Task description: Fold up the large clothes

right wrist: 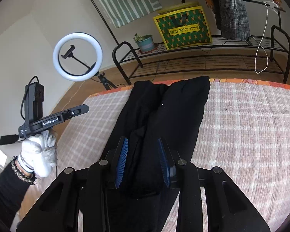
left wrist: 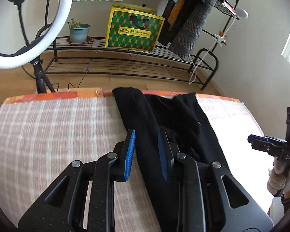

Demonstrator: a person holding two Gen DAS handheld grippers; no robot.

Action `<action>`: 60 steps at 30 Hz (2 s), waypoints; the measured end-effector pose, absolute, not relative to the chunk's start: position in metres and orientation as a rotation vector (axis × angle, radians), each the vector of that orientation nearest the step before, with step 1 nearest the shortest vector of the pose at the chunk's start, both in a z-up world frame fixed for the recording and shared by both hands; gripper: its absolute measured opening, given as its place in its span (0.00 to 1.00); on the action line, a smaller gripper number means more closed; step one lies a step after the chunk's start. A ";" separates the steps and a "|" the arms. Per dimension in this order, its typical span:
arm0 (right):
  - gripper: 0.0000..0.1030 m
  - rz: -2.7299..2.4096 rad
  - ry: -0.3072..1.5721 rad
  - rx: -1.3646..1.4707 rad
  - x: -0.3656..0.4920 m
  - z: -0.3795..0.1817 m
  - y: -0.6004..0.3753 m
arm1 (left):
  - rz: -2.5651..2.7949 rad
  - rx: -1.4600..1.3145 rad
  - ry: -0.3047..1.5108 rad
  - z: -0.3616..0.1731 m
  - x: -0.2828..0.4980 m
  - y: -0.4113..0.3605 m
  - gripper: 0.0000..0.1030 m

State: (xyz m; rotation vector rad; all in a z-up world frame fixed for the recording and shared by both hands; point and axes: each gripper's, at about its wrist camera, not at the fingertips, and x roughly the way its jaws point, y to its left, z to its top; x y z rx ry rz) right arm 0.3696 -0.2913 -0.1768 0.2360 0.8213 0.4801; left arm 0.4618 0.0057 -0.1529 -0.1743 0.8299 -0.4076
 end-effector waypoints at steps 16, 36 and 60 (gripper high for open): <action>0.29 0.402 0.853 0.122 0.491 -0.235 -0.298 | -0.478 0.029 0.893 -0.237 0.562 -0.081 0.26; 0.48 0.320 0.877 0.263 0.541 -0.253 -0.342 | -0.430 -0.219 0.946 -0.239 0.601 -0.002 0.37; 0.05 0.356 0.776 0.174 0.540 -0.209 -0.309 | -0.502 -0.206 0.810 -0.176 0.580 -0.042 0.02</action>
